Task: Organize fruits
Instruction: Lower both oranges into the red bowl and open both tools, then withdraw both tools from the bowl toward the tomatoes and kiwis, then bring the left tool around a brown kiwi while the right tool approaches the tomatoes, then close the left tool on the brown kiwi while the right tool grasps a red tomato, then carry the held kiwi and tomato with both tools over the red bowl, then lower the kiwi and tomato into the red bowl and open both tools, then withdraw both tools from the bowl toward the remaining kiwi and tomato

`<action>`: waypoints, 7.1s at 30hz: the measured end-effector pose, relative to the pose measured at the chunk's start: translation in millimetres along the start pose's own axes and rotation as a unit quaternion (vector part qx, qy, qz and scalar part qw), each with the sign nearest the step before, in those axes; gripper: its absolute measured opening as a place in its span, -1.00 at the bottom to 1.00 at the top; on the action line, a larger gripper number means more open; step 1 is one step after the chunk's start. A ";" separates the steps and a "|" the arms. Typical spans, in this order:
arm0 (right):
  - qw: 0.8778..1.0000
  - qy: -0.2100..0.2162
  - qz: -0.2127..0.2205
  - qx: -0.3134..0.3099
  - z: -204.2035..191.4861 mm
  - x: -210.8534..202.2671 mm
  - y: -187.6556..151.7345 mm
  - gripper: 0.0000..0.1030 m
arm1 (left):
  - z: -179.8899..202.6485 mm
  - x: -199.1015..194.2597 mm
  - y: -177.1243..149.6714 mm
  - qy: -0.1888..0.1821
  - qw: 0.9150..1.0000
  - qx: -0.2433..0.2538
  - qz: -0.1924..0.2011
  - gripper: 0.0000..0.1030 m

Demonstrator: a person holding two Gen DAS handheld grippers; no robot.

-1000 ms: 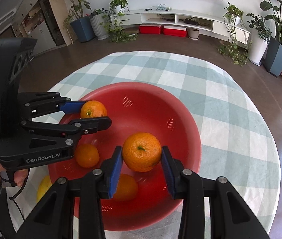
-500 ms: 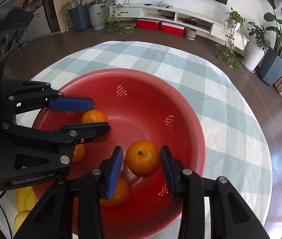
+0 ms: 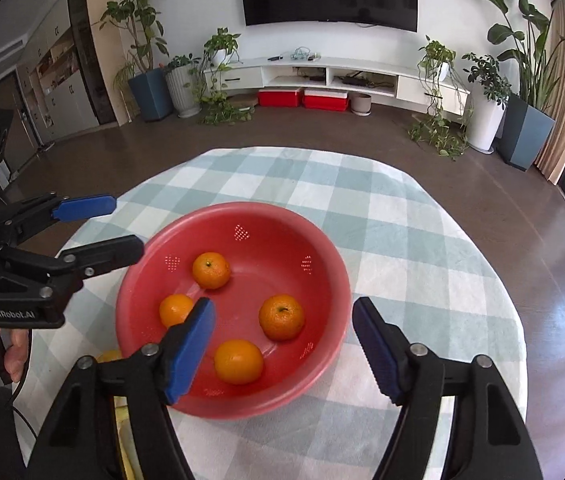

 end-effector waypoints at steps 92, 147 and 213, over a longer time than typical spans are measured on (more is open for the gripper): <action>0.992 0.101 -0.077 -0.011 -106.8 -63.8 -199.3 0.09 | 108.6 -84.7 -254.8 -0.086 0.989 -0.024 -0.114 -0.48; 0.996 0.071 0.039 0.025 -27.6 -116.3 -89.4 -0.34 | 62.3 -110.8 -120.7 -0.095 0.995 -0.020 -0.027 -0.48; 0.991 0.089 0.038 0.088 3.5 -41.9 -19.3 0.66 | 49.0 -9.1 -64.0 0.003 0.999 0.039 -0.032 0.81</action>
Point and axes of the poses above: each gripper's, at about its wrist camera, not at the fingertips, and x roughly the way its jaws point, z to its right, y to its top, the point moved 3 cm from there along x, roughly the way its jaws point, and after that the axes turned 5 degrees about -y, right-handed, at the moved point
